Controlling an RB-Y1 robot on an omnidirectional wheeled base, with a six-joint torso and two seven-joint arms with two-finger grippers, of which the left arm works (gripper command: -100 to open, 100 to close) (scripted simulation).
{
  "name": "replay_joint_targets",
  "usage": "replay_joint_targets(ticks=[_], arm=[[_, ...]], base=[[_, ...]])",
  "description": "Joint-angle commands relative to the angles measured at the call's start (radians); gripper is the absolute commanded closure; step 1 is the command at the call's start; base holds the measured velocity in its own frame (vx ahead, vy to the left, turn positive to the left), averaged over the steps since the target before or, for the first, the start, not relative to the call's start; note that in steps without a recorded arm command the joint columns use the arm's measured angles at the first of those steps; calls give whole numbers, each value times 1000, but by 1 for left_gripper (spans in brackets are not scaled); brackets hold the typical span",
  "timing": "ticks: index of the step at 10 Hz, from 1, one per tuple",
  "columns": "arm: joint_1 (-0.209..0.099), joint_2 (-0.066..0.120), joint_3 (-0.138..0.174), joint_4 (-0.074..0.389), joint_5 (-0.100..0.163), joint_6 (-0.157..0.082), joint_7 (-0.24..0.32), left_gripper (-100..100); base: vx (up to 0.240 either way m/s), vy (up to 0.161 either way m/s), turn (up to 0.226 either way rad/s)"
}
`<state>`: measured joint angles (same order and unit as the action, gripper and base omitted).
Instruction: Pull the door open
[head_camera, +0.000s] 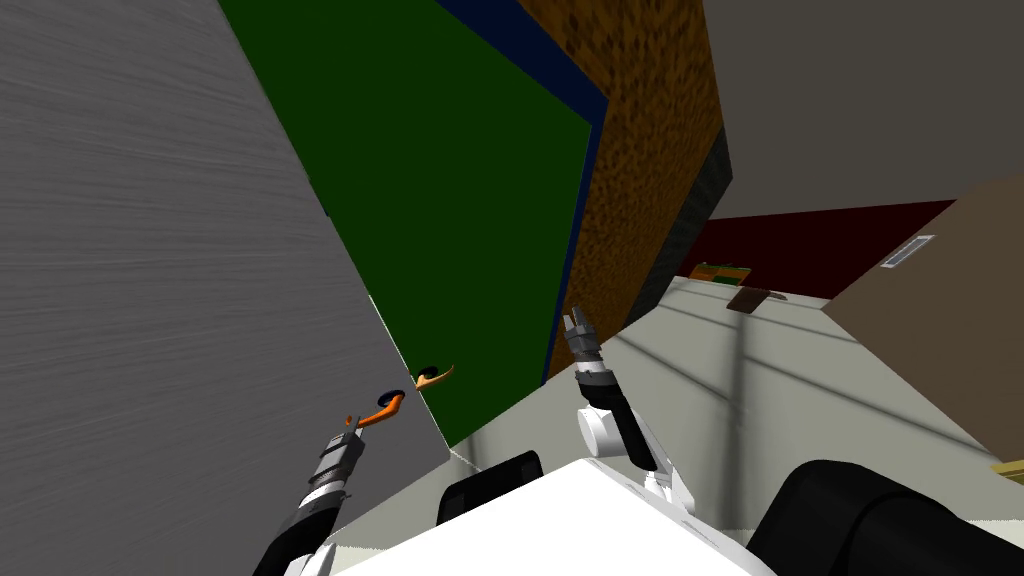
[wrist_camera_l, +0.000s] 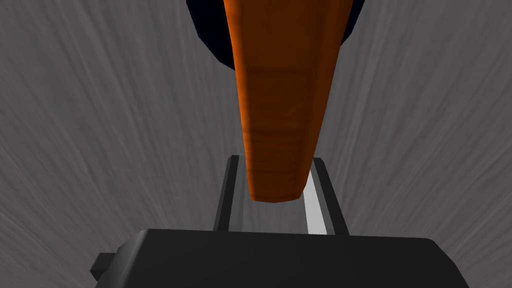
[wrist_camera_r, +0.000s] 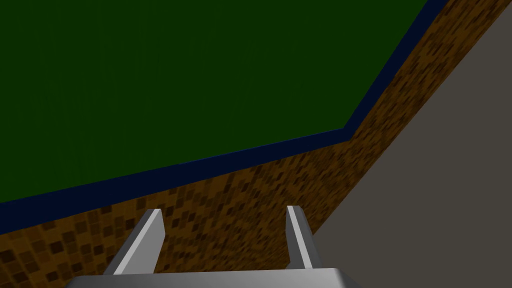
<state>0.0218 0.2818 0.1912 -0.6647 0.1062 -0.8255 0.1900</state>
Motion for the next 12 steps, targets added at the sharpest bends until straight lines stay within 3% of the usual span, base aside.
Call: replay_joint_targets(ticks=[1, 2, 3, 4, 7, 12], arm=[[-11, 28, 13, 50, 6, -13, 10, 100], [-11, 28, 13, 50, 6, -13, 10, 100], [9, 49, 18, 56, 9, -20, 21, 100], [16, 56, 17, 58, 8, -25, 28, 100], [32, 76, -14, 56, -9, -57, 70, 100], [25, 73, -76, 42, -41, -97, 118, 100]], base=[[-78, -1, 45], [-39, -6, 6], [-81, -30, -47], [-111, -64, -63], [-160, -21, -127], [-127, 47, -145]])
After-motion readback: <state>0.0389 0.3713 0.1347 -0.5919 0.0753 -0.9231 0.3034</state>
